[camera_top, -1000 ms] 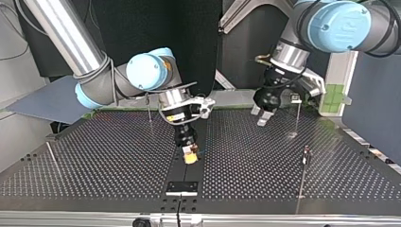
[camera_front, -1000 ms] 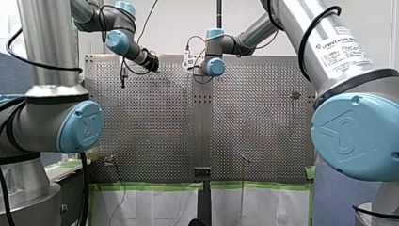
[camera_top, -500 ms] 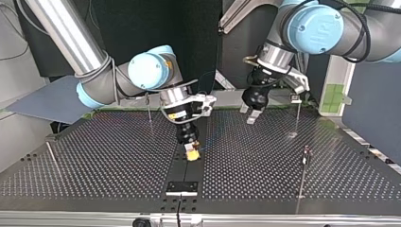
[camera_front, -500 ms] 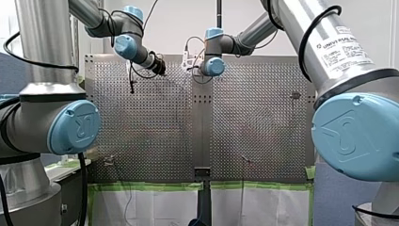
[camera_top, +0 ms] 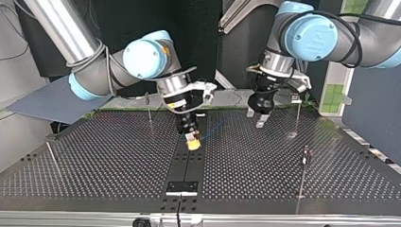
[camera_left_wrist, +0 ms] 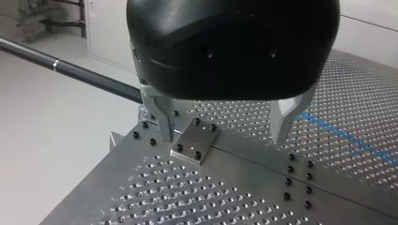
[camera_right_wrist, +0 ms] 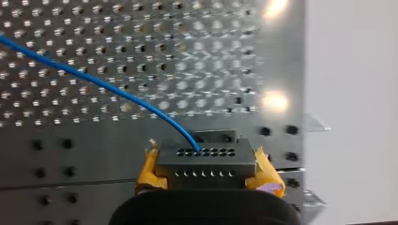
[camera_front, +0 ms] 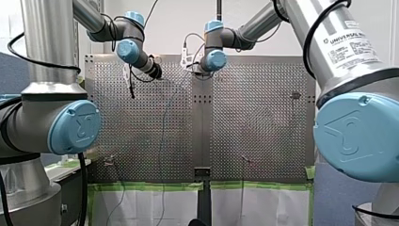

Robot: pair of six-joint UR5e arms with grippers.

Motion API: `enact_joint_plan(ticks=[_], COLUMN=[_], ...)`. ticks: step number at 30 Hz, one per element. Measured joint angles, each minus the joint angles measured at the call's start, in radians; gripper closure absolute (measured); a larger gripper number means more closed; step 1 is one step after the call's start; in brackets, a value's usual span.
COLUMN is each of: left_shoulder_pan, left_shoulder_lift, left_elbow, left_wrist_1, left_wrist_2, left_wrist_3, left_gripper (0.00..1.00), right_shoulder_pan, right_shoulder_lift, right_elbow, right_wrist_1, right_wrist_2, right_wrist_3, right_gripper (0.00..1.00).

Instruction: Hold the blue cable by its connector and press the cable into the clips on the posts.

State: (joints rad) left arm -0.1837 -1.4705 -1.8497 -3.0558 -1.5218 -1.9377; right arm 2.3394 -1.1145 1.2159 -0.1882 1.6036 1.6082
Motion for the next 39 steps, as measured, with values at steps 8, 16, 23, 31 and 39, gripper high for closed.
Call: enact_joint_plan(ticks=[8, 16, 23, 31, 39], left_shoulder_pan=[0.023, 0.027, 0.020, 0.026, 0.035], left_shoulder_lift=[-0.005, -0.007, -0.035, -0.107, -0.151], left_elbow=[0.000, 0.000, 0.008, 0.052, 0.062], left_wrist_1=[0.008, -0.017, 0.005, -0.023, -0.029], left_wrist_2=[0.062, 0.134, 0.198, 0.266, 0.279], left_wrist_3=[-0.072, -0.143, -0.207, -0.281, -0.347], left_gripper=[0.02, 0.02, 0.02, 0.02, 0.02], right_shoulder_pan=[0.002, 0.002, 0.002, 0.003, 0.002], right_shoulder_lift=[-0.011, -0.012, -0.012, -0.012, -0.011], right_elbow=[0.001, 0.002, 0.002, 0.002, 0.001], right_wrist_1=[0.000, 0.000, -0.001, -0.001, -0.002], right_wrist_2=[0.001, 0.001, 0.000, 0.000, 0.000], right_wrist_3=[-0.001, -0.002, -0.003, -0.003, -0.003], right_gripper=[1.00, 1.00, 1.00, 1.00, 1.00])
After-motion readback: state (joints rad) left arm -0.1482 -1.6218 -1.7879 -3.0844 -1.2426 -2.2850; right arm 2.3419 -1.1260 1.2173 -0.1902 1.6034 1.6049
